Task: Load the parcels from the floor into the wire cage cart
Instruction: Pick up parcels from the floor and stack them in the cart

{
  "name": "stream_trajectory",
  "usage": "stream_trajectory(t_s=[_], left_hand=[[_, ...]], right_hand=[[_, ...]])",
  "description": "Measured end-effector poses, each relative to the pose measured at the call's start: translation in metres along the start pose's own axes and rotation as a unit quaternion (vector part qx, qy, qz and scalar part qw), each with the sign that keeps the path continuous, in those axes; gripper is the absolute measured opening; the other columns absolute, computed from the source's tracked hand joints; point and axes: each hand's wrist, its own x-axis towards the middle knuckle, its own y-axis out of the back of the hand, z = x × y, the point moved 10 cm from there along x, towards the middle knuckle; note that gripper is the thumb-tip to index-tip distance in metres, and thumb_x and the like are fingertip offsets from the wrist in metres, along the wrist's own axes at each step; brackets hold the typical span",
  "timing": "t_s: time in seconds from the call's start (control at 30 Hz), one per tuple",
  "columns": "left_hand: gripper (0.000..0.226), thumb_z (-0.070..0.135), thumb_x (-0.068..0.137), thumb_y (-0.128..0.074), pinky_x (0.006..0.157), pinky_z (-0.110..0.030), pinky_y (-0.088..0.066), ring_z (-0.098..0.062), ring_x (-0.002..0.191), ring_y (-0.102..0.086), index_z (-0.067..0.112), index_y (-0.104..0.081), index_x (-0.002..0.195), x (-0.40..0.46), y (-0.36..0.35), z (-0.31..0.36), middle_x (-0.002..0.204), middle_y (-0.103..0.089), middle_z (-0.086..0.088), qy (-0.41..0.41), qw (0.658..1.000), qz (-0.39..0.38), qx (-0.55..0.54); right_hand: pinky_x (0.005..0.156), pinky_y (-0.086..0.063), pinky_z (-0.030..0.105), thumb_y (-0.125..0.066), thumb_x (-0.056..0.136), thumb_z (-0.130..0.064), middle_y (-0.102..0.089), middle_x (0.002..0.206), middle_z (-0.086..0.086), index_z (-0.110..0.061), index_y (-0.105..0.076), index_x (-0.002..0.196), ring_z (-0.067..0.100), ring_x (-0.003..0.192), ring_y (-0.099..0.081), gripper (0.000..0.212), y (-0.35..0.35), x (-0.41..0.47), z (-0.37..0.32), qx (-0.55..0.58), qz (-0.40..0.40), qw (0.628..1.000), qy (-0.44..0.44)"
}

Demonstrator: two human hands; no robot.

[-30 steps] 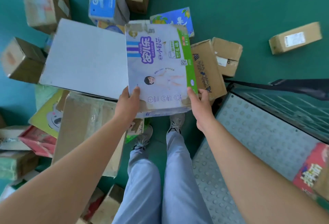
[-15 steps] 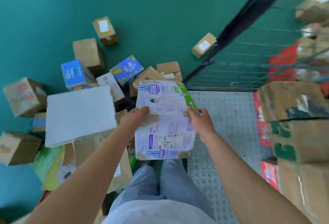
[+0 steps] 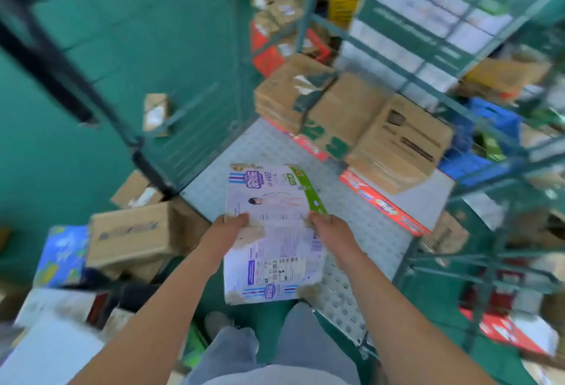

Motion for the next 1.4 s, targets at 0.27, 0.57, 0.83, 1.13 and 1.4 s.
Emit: stream_trajectory(t_s=[0.27, 0.57, 0.83, 1.13, 1.4], left_hand=[[0.055, 0.058, 0.086, -0.067, 0.082, -0.040, -0.060, -0.022, 0.096, -0.076, 0.024, -0.063, 0.129, 0.026, -0.249, 0.029, 0.110, -0.078, 0.000, 0.009, 0.971, -0.154, 0.181], [0.032, 0.050, 0.091, -0.068, 0.084, -0.048, -0.054, -0.016, 0.109, -0.057, 0.030, -0.055, 0.113, 0.043, -0.480, 0.061, 0.119, -0.062, 0.007, 0.057, 0.927, -0.234, 0.289], [0.026, 0.041, 0.094, -0.069, 0.080, -0.050, -0.063, -0.020, 0.104, -0.064, 0.033, -0.057, 0.116, 0.110, -0.586, 0.088, 0.118, -0.067, 0.004, 0.048, 0.910, -0.235, 0.338], [0.020, 0.040, 0.097, -0.059, 0.072, -0.033, -0.059, -0.010, 0.095, -0.064, 0.047, -0.055, 0.115, 0.111, -0.609, 0.088, 0.111, -0.066, 0.013, -0.024, 0.876, -0.246, 0.414], [0.024, 0.029, 0.100, -0.059, 0.081, -0.039, -0.058, -0.016, 0.087, -0.073, 0.049, -0.059, 0.114, 0.142, -0.642, 0.150, 0.093, -0.076, 0.014, -0.090, 0.875, -0.244, 0.408]], right_hand=[[0.086, -0.054, 0.043, -0.057, 0.099, -0.055, -0.052, 0.108, -0.007, -0.034, -0.059, 0.109, 0.023, 0.111, -0.046, 0.024, 0.183, 0.006, 0.129, 0.161, -0.014, 0.970, -0.182], [0.084, -0.061, 0.045, -0.068, 0.092, -0.040, -0.061, 0.111, 0.011, -0.023, -0.058, 0.117, 0.022, 0.092, -0.061, 0.032, 0.320, 0.062, 0.236, 0.321, 0.171, 0.909, -0.205], [0.082, -0.060, 0.054, -0.072, 0.091, -0.040, -0.065, 0.094, 0.000, -0.024, -0.057, 0.111, 0.026, 0.083, -0.066, 0.030, 0.407, 0.142, 0.257, 0.298, 0.266, 0.902, -0.164], [0.070, -0.063, 0.050, -0.067, 0.080, -0.066, -0.070, 0.093, 0.000, -0.037, -0.056, 0.099, 0.022, 0.078, -0.070, 0.037, 0.399, 0.138, 0.289, 0.261, 0.299, 0.901, -0.177], [0.062, -0.064, 0.042, -0.068, 0.091, -0.050, -0.073, 0.083, -0.010, -0.033, -0.066, 0.102, 0.012, 0.070, -0.072, 0.020, 0.399, 0.167, 0.256, 0.288, 0.324, 0.889, -0.146]])
